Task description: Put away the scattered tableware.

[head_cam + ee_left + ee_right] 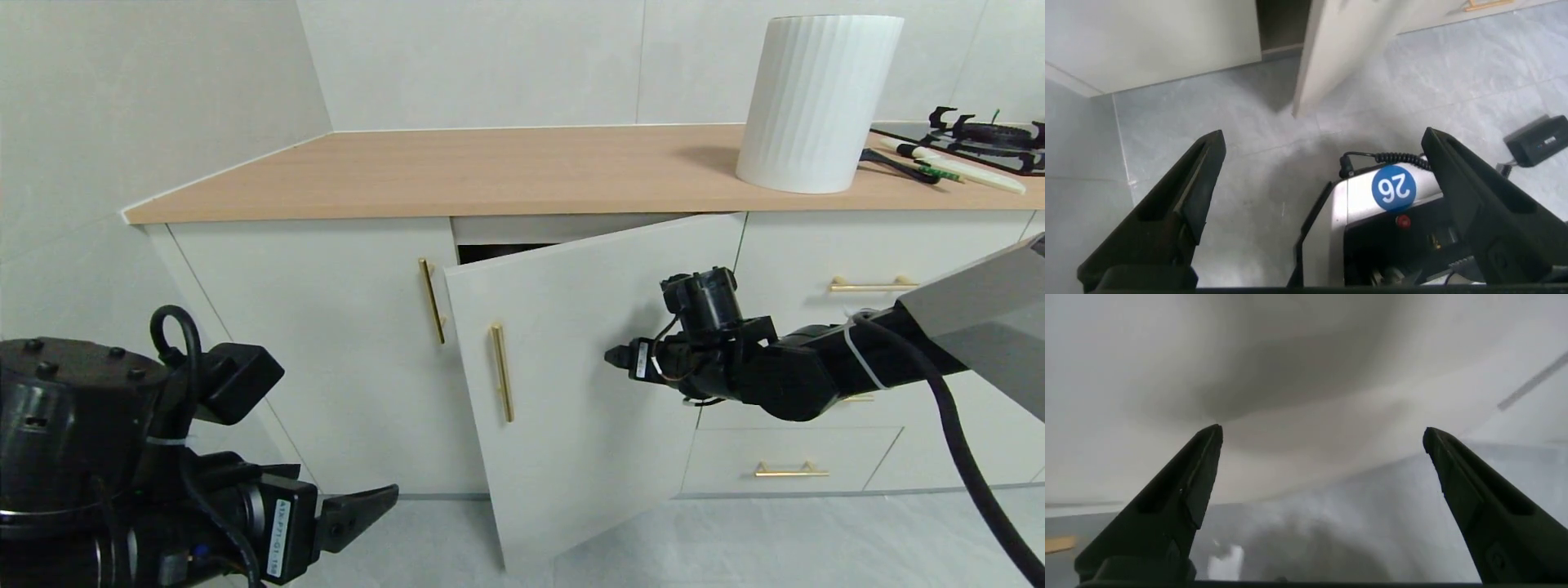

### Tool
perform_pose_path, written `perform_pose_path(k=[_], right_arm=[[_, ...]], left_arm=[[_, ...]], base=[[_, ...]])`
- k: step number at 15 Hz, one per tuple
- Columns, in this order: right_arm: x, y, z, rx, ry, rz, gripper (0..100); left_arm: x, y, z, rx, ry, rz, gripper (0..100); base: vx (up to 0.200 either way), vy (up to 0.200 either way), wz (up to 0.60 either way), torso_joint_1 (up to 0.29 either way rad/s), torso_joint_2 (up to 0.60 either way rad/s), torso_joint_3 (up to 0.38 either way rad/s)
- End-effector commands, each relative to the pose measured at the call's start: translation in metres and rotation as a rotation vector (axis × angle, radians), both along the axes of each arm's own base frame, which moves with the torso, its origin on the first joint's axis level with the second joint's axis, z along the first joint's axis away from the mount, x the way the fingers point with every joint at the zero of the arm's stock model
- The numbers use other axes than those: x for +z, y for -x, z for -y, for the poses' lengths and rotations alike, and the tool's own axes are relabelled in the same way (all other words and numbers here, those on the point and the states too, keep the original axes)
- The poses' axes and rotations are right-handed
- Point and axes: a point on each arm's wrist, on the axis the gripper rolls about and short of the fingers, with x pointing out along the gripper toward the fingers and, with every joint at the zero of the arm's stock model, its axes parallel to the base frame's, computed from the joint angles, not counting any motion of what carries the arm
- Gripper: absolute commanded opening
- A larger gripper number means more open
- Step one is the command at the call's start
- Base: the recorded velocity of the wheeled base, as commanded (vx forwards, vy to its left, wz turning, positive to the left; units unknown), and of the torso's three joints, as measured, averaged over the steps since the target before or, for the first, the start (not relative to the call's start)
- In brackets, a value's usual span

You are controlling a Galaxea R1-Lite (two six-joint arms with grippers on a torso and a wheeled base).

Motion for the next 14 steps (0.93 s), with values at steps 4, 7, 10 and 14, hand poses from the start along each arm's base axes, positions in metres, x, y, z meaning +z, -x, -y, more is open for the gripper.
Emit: perform_pose_path(k=[4, 7, 10, 14], right_arm=[[-0.004, -0.02, -0.007, -0.09, -0.056, 0.02, 100], [-0.007, -0.033, -0.013, -0.151, -0.102, 0.074, 100], [-0.015, -0.05, -0.014, -0.233, -0.102, 0.135, 100], [-0.018, -0.063, -0.012, -0.303, -0.091, 0.169, 100]], left_arm=[[-0.001, 0.0, 0.0, 0.0, -0.001, -0.003, 100], [-0.001, 0.0, 0.0, 0.0, -0.001, -0.003, 100], [-0.001, 0.0, 0.0, 0.0, -0.002, -0.004, 100], [-0.001, -0.001, 0.0, 0.0, -0.003, -0.005, 100]], base=[[0.0, 0.0, 0.0, 0.0, 0.0, 0.0], [0.0, 0.0, 0.0, 0.0, 0.0, 0.0], [0.0, 0.0, 0.0, 0.0, 0.0, 0.0], [0.0, 0.0, 0.0, 0.0, 0.0, 0.0]])
